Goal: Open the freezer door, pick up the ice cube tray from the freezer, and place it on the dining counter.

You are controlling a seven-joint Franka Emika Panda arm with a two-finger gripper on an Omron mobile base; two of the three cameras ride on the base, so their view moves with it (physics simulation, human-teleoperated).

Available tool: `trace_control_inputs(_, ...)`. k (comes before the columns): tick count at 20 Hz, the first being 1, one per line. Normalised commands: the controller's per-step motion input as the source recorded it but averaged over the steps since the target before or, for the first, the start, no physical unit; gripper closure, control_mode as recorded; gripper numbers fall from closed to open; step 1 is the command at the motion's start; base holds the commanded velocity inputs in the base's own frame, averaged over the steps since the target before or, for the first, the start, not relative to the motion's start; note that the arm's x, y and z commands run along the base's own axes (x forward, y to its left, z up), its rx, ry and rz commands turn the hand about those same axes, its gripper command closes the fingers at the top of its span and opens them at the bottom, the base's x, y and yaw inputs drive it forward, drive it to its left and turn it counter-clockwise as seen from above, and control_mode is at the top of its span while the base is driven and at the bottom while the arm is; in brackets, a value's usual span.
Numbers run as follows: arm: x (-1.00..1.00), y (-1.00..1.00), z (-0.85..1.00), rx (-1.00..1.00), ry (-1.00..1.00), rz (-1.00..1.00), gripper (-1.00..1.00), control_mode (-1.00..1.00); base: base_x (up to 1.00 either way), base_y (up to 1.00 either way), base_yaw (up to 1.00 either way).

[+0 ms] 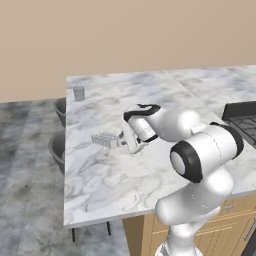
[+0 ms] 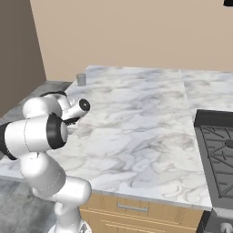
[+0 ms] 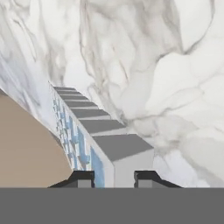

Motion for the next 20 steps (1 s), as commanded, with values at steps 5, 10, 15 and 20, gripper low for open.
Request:
trace_control_inputs(5, 0.26, 0.06, -0.43, 0.0, 0.0, 0.0, 1.0, -1.0, 0.0, 0.0, 0.0)
trace_control_inputs(10, 0.02, 0.05, -0.12, 0.0, 0.0, 0.0, -1.0, -1.0, 0.0, 0.0, 0.0)
trace_control_inputs(15, -0.02, 0.0, 0.08, 0.0, 0.0, 0.01, -1.0, -1.0, 0.0, 0.0, 0.0)
trace_control_inputs(20, 0.0, 0.0, 0.31, 0.0, 0.0, 0.0, -1.0, -1.0, 0.0, 0.0, 0.0)
